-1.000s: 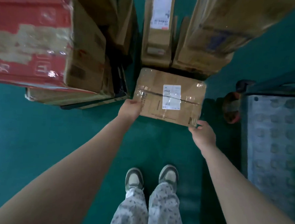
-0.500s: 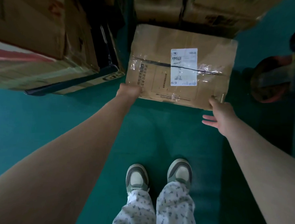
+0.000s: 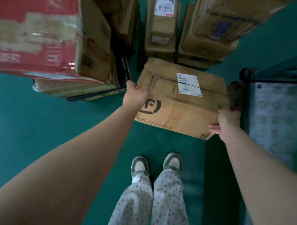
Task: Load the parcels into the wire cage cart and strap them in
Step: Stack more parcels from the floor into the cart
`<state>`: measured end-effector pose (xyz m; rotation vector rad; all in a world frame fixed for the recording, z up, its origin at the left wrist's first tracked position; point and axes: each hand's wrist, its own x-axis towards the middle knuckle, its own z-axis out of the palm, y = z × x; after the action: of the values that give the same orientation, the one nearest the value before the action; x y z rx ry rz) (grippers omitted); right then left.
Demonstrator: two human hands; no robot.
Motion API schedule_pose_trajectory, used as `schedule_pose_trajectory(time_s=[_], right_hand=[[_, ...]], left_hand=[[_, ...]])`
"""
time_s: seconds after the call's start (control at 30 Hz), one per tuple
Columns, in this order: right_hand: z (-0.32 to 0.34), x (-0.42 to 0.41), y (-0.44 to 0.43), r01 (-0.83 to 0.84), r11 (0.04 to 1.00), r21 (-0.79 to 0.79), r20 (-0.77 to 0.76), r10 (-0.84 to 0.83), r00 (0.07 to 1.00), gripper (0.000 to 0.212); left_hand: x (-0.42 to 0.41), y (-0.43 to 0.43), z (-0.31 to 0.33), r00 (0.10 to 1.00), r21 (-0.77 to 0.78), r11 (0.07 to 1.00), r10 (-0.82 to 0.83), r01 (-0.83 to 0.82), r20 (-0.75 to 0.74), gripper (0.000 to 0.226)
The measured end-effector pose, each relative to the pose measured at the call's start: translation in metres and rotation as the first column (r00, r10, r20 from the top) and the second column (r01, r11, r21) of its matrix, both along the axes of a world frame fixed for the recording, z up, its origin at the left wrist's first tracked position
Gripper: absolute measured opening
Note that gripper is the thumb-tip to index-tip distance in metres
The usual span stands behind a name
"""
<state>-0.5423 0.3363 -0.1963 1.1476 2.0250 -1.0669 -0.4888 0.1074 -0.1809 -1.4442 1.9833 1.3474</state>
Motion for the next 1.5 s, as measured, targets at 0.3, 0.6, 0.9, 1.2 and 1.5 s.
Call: schedule_pose_trajectory(time_s=[0.3,0.6,0.9,1.2,1.5], right_hand=[[0.150,0.037,0.011,0.013,0.999,-0.036,-0.065,-0.016,0.998,0.037],[0.304,0.091,0.031,0.092,0.993,-0.080,-0.195,-0.106,0.975,0.047],[0.376,0.169,0.089,0.212,0.977,-0.003,-0.337,-0.201,0.920,0.036],[0.429,0.262,0.189,0.371,0.928,-0.016,-0.451,-0.338,0.826,0.038],[0.484,0.357,0.277,0.540,0.838,-0.075,-0.601,-0.470,0.646,0.046]], left_hand=[[0.033,0.014,0.145,0.998,-0.068,0.997,0.026,-0.030,-0.051,0.023],[0.076,0.034,0.295,0.982,-0.063,0.998,-0.022,0.011,-0.187,0.029],[0.116,0.092,0.367,0.950,-0.079,0.988,-0.150,0.133,-0.273,0.024],[0.168,0.193,0.410,0.884,-0.043,0.973,-0.225,0.228,-0.410,0.015],[0.227,0.291,0.465,0.734,-0.112,0.935,-0.334,0.336,-0.591,0.014]])
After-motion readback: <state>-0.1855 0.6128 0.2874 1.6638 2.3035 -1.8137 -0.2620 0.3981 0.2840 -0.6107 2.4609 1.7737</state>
